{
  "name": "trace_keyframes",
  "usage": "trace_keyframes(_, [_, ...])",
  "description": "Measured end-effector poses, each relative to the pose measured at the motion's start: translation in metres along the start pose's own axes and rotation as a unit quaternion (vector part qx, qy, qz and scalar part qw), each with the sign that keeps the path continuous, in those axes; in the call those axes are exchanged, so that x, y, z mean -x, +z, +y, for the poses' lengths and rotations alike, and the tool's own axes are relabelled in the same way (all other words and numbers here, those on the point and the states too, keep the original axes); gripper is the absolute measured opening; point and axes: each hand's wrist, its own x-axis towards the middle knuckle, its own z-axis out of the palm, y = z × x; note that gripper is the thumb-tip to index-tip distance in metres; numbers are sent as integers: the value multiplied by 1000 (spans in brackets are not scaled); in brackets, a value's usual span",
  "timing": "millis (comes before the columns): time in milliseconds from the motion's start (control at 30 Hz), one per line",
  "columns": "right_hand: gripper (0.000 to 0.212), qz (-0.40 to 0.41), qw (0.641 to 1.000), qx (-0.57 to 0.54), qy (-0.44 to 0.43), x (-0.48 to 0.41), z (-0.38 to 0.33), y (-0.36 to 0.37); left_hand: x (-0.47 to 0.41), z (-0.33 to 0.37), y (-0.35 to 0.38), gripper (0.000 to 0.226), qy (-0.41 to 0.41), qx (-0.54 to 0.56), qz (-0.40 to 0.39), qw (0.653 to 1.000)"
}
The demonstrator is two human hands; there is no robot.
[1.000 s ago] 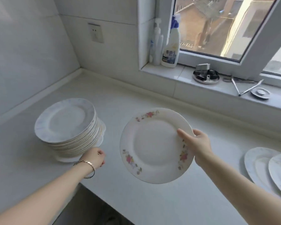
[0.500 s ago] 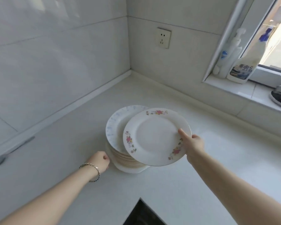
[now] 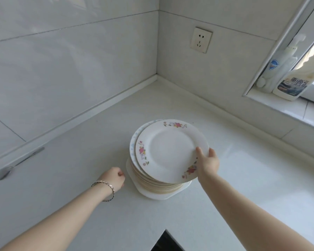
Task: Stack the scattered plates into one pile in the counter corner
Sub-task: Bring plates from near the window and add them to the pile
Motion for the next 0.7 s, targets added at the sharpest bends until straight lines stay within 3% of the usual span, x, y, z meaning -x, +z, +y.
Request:
trace_keyframes(300, [55,-66,986,140,-61,1,8,25,-7,1,-4,27,12,-10,-15,1000])
trace_keyframes(500, [51,-104,962,225,-115,-4,8,19,-5,5,9,27,21,-23,-34,999])
trace_keyframes(700, [29,-163,981,107,-3,-13,-5,3,2,12,43,31,34,-38,-89,995])
